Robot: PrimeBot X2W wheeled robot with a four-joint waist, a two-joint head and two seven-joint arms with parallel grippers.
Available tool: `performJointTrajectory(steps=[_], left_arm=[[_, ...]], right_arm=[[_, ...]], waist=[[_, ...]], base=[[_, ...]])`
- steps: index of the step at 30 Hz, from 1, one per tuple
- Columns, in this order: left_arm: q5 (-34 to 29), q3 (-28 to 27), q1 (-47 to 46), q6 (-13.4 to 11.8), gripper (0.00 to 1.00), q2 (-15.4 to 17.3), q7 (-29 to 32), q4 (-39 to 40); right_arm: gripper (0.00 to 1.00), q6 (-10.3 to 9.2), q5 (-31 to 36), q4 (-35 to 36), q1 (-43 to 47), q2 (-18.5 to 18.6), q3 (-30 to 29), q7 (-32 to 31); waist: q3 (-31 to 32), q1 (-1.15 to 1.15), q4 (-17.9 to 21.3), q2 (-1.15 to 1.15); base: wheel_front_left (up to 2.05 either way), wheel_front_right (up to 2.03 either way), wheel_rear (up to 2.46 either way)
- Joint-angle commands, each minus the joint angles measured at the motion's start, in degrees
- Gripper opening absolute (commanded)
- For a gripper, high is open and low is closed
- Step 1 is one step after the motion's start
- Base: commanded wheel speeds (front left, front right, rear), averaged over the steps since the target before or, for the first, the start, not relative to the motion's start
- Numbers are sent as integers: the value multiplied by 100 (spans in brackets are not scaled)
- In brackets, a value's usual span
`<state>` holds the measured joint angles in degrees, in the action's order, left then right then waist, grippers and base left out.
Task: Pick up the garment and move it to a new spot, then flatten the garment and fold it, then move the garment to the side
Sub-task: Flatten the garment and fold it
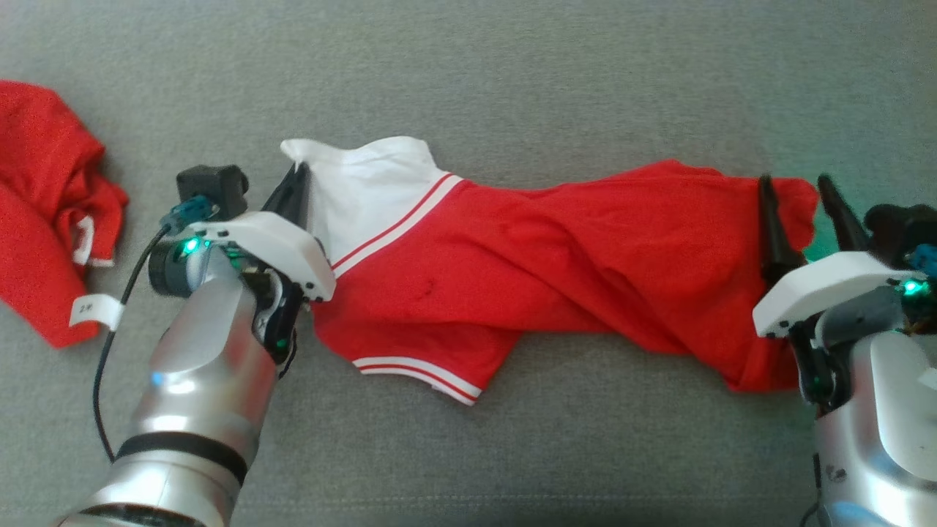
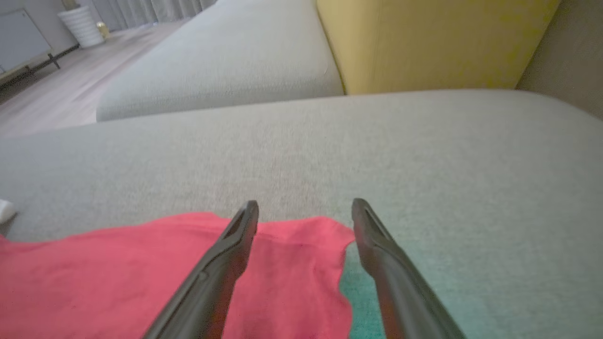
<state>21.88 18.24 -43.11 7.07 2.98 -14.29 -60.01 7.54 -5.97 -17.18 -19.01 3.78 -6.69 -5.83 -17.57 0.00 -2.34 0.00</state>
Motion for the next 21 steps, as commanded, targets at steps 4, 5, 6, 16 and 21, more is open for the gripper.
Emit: performJointTrajectory(steps=[4,5,6,16,21], left_arm=[[-64,-50,-166,27,0,87,-69,382],[-70,-44,-144,28,0,81,-69,426],[-78,-39,-124,29,0,77,-70,471],[-220,-290,76,14,0,171,-70,1332],[-467,-689,222,-30,0,300,-70,2579]], right_arm=[[100,-5,25,-247,-202,41,-17,-185],[100,-5,12,-316,-232,36,-36,-213],[100,-5,-9,-377,-260,30,-66,-237],[0,-5,-273,-454,-456,39,-33,-180],[0,-5,-414,125,-501,164,83,84]], waist=[[-56,0,-116,0],[-63,0,-126,0],[-68,0,-133,0],[0,0,-144,0],[243,0,-147,0]], base=[[0,0,0],[0,0,0],[0,0,0],[0,0,0],[0,0,0]])
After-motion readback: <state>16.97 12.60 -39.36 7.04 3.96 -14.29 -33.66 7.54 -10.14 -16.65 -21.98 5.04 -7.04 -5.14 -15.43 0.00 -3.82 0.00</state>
